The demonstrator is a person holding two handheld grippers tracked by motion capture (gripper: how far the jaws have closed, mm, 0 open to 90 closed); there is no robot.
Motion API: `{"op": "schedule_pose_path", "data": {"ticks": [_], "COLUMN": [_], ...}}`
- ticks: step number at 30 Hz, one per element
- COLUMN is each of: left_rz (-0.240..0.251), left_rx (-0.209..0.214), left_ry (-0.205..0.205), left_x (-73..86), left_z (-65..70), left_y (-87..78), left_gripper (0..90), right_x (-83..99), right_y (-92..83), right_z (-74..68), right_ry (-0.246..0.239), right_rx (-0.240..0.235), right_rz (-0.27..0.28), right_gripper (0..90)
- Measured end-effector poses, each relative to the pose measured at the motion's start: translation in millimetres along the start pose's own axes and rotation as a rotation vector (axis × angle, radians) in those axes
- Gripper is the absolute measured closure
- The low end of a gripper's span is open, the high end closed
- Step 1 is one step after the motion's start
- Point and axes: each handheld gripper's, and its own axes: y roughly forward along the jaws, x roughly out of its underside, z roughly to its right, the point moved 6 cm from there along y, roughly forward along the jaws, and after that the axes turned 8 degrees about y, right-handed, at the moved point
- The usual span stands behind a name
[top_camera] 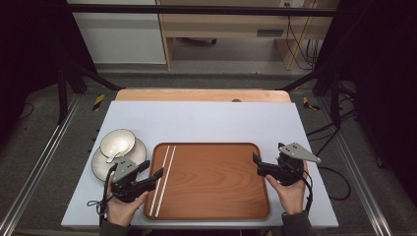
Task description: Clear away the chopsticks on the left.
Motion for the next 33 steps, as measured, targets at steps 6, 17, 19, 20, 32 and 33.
{"op": "schedule_pose_path", "data": {"ticks": [6, 17, 19, 20, 32, 33], "left_rz": [0.000, 0.002, -0.005, -0.008, -0.007, -0.008], "left_rx": [0.010, 0.013, 0.002, -0.002, -0.021, -0.023], "left_ry": [0.049, 0.035, 0.024, 0.022, 0.011, 0.012], "left_x": [7.2, 25.7, 30.5, 31.5, 36.0, 36.2], "left_z": [-8.6, -28.9, -35.0, -36.5, -47.4, -48.1], "left_y": [-8.4, -19.0, -19.1, -19.2, -23.6, -23.9], "left_gripper": [36.5, 30.9, 30.7, 30.6, 30.3, 30.3], "right_x": [0.1, 3.6, 4.7, 5.0, 7.2, 7.2], "right_y": [-0.8, 3.2, 4.3, 4.8, 7.0, 7.0], "right_z": [1.8, 2.6, 2.4, 2.6, 3.2, 3.3], "right_ry": [0.006, -0.004, -0.004, -0.006, -0.014, -0.014], "right_rx": [0.001, -0.001, -0.004, -0.003, -0.002, -0.003], "right_rz": [0.000, -0.012, -0.017, -0.018, -0.027, -0.027], "right_gripper": [6.5, 6.4, 6.3, 6.3, 6.3, 6.3]}}
